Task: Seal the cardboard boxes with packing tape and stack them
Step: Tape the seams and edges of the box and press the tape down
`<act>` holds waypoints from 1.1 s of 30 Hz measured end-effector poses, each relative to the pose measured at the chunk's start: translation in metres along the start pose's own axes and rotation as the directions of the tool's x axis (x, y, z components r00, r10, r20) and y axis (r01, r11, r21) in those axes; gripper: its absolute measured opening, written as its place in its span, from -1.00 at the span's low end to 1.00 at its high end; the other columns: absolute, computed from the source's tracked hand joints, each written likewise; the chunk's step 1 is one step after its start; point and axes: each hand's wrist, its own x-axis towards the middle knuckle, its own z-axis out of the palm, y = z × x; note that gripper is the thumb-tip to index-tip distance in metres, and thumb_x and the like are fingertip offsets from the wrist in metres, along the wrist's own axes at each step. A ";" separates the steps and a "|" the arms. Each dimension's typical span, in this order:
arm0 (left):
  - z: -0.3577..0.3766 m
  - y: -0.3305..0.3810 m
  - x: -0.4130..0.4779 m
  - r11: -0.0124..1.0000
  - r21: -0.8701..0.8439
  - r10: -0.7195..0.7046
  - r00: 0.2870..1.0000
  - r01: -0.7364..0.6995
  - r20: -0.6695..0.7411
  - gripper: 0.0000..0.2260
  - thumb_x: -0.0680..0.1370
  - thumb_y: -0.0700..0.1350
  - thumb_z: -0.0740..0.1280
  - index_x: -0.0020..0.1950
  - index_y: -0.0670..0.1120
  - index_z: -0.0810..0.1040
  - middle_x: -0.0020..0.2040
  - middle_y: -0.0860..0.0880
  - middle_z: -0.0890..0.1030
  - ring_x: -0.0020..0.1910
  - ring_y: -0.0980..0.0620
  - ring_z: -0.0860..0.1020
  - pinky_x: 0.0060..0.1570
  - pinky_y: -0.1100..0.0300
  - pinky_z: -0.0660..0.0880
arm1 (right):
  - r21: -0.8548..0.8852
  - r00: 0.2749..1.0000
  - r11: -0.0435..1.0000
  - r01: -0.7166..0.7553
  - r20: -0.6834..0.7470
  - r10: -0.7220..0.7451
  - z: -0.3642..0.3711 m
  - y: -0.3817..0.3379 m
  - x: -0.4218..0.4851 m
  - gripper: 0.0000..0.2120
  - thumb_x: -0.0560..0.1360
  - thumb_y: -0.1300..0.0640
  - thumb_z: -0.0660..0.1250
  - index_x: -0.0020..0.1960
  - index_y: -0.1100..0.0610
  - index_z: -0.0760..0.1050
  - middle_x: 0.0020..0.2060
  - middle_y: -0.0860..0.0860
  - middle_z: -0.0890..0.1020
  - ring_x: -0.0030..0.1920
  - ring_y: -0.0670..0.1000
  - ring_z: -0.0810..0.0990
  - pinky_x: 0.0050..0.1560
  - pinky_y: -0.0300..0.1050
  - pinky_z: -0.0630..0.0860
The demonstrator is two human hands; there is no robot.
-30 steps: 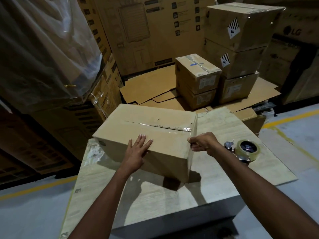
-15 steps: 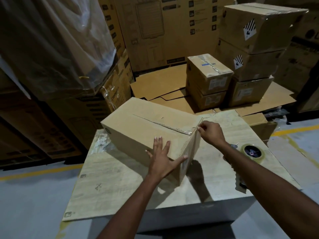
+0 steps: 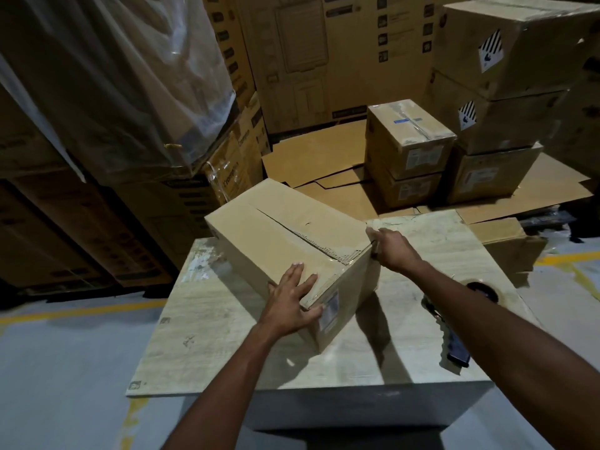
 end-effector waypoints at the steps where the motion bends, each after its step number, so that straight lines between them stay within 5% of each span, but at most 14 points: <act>1: -0.002 -0.006 0.001 1.000 0.007 0.027 1.000 -0.027 0.008 -0.32 0.54 0.25 0.38 0.61 0.23 0.22 0.68 0.09 -0.06 0.63 0.17 -0.14 0.49 -0.44 0.03 | -0.004 0.999 1.000 0.009 -0.035 -0.009 0.001 0.002 -0.007 -0.35 0.53 0.25 0.45 0.56 0.05 0.33 0.19 0.19 0.56 0.09 0.19 0.57 -0.02 0.01 0.55; 7: -0.013 -0.032 0.017 0.987 0.083 0.130 0.988 -0.137 0.081 -0.28 0.52 0.28 0.29 0.64 0.25 0.10 0.68 0.16 -0.12 0.61 0.24 -0.24 0.51 -0.35 0.13 | 0.031 0.976 0.997 0.077 -0.208 -0.068 0.003 0.009 -0.049 -0.58 0.48 0.33 0.49 0.31 0.13 0.60 -0.04 0.19 0.67 -0.11 0.18 0.63 -0.14 0.04 0.61; 15: -0.010 -0.021 0.032 0.981 0.180 0.078 0.997 -0.074 -0.016 -0.23 0.42 0.18 0.33 0.63 0.16 0.21 0.67 0.12 0.03 0.64 0.15 -0.09 0.56 -0.30 -0.10 | 0.184 0.910 0.957 0.226 -0.391 -0.139 0.017 0.027 -0.092 -0.59 0.20 0.25 0.73 -0.01 0.13 0.71 -0.35 0.06 0.64 -0.37 0.02 0.60 -0.27 -0.23 0.49; 18: -0.006 -0.009 0.040 0.975 0.224 0.020 0.999 -0.009 -0.047 -0.25 0.43 0.21 0.24 0.62 0.10 0.25 0.67 0.05 0.11 0.65 0.07 -0.03 0.55 -0.29 -0.24 | 0.327 0.910 0.907 0.267 -0.394 -0.126 0.027 0.040 -0.099 -0.52 0.22 0.25 0.73 0.10 0.09 0.72 -0.26 0.02 0.66 -0.33 -0.09 0.55 -0.20 -0.26 0.51; 22: 0.002 0.018 0.049 0.980 0.197 0.032 0.993 -0.010 -0.109 -0.21 0.45 0.33 -0.01 0.62 0.00 0.30 0.65 -0.04 0.17 0.65 -0.01 0.04 0.52 -0.24 -0.32 | 0.314 0.927 0.899 0.305 -0.316 -0.204 0.023 0.071 -0.111 -0.40 0.38 0.09 0.65 0.38 0.09 0.59 0.03 0.05 0.70 -0.06 0.01 0.63 -0.02 -0.12 0.55; 26: 0.021 0.072 0.058 0.985 0.173 0.046 0.989 -0.021 -0.142 -0.23 0.53 0.36 -0.14 0.62 0.00 0.27 0.66 -0.04 0.14 0.65 0.03 0.01 0.58 -0.16 -0.29 | 0.415 0.917 0.908 0.057 -0.382 0.117 0.039 0.101 -0.132 -0.50 0.45 0.17 0.60 0.36 0.18 0.59 0.13 0.13 0.67 0.05 0.12 0.65 0.07 0.01 0.58; 30: 0.038 0.125 0.066 0.991 0.126 0.050 0.993 -0.036 -0.107 -0.17 0.52 0.44 -0.19 0.63 0.01 0.23 0.66 -0.03 0.10 0.65 0.05 -0.02 0.58 -0.03 -0.33 | 0.678 0.792 0.695 -0.237 -0.279 0.543 0.051 0.121 -0.156 -0.73 0.54 0.20 0.49 0.23 0.19 0.65 0.05 0.12 0.70 0.05 0.11 0.65 0.02 -0.03 0.55; 33: 0.047 0.146 0.072 0.991 0.130 0.005 0.996 0.007 -0.090 -0.08 0.48 0.49 -0.22 0.66 -0.07 0.17 0.67 -0.07 0.07 0.66 0.02 -0.04 0.60 -0.04 -0.28 | 0.666 0.723 0.629 -0.401 -0.191 0.664 0.061 0.141 -0.169 -0.75 0.57 0.17 0.44 0.23 0.20 0.63 0.08 0.20 0.67 0.10 0.23 0.62 0.05 0.05 0.54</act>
